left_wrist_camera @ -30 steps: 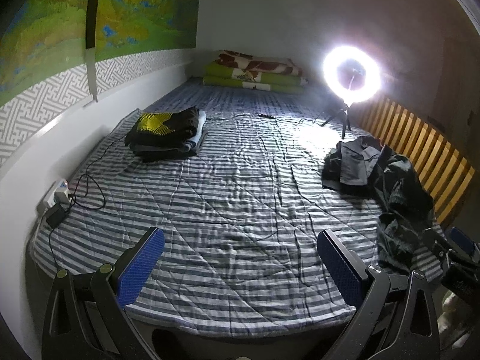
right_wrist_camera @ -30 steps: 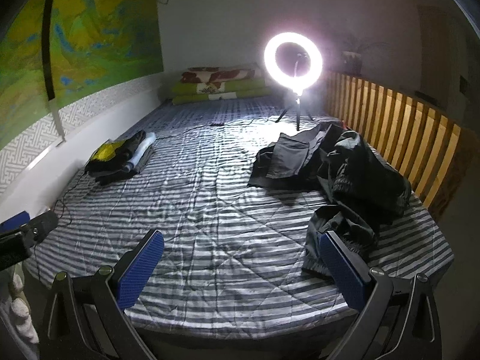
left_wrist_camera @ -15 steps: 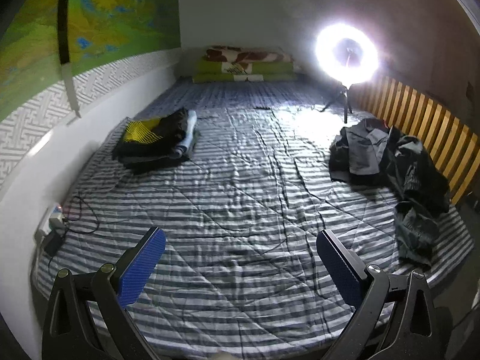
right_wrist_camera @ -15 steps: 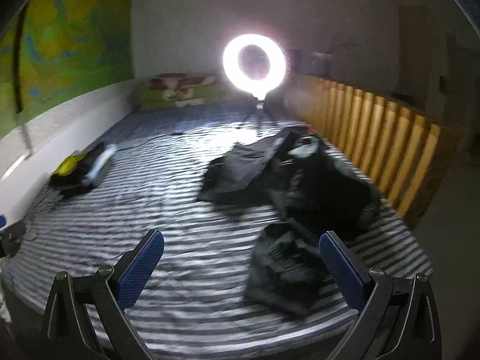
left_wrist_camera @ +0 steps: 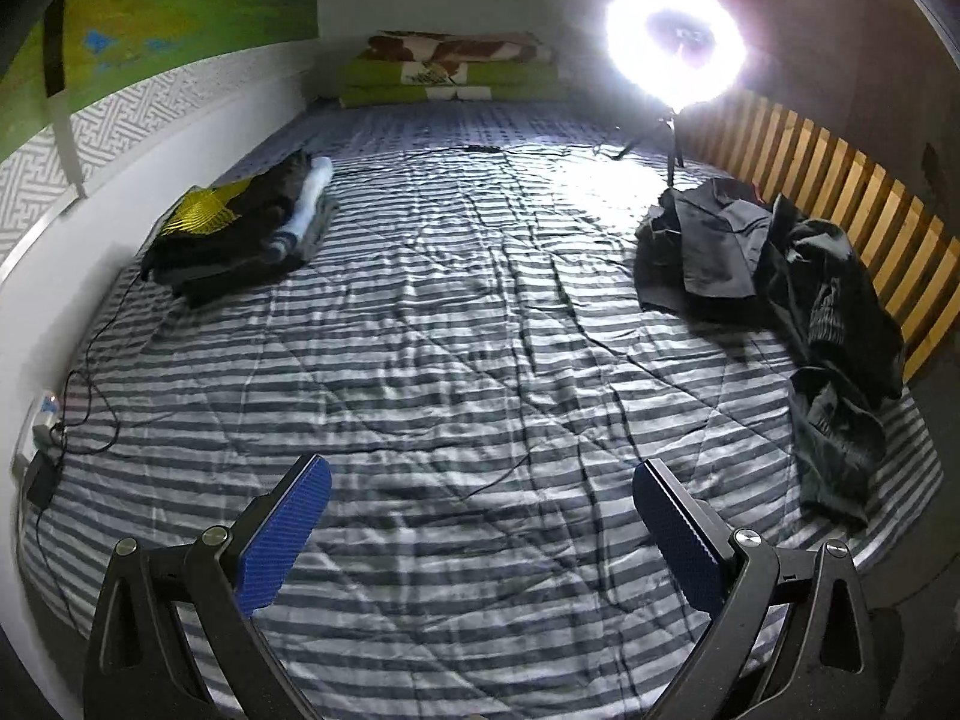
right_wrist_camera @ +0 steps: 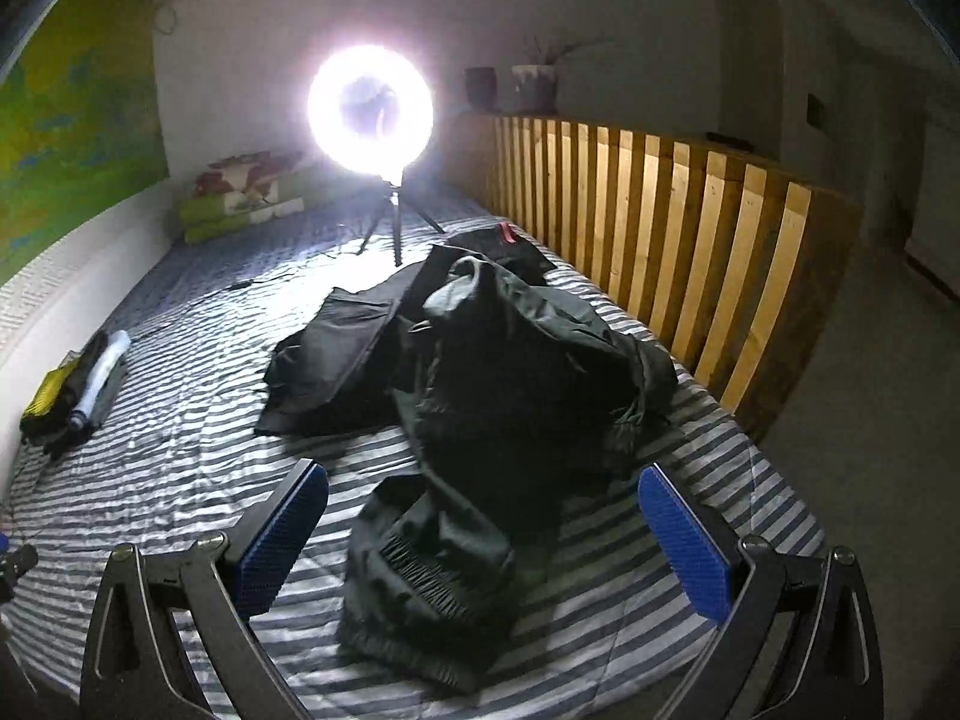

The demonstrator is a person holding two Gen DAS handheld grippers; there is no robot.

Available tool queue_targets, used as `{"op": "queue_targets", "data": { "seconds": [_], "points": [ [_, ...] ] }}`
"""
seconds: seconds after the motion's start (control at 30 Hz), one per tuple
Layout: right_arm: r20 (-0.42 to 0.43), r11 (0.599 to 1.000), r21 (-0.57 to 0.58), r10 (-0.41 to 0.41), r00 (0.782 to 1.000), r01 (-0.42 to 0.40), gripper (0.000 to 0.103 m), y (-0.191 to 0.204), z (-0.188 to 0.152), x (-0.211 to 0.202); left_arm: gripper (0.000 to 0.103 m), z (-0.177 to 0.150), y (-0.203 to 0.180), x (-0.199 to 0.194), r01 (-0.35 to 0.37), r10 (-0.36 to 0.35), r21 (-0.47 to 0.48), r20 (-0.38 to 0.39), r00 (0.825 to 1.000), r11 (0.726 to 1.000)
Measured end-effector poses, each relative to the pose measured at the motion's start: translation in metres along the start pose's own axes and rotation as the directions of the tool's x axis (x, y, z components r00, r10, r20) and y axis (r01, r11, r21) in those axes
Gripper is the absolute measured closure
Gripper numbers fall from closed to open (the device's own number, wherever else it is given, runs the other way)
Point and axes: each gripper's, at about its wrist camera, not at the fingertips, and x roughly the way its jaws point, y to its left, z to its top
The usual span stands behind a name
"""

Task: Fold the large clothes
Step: 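Reach the right gripper into the dark clothes pile and grasp black cloth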

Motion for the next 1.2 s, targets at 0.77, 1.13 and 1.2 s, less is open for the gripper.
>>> {"op": "queue_targets", "data": {
  "seconds": [0.77,1.13,1.2],
  "points": [
    [-0.106,0.993,-0.033,0.108,0.988,-0.112,0.001,0.049,0.128,0.149,0.010,0.070,-0.036,0.071,0.013,-0.014,0.062,0.025,1.000,0.998],
    [-0.313,0.971,-0.046,0.209,0.926,-0.234,0.001,0.138,0.106,0.261,0.011,0.064,-0.022,0.097,-0.012,0.013,0.064,-0.013,1.000,0.998],
    [-0.348,0.977,-0.065,0.170,0.922,-0.204,0.001,0.151,0.100,0.288,0.011,0.064,-0.018,0.099,-0.023,0.024,0.067,-0.015,1.000,0.998]
  ]
}}
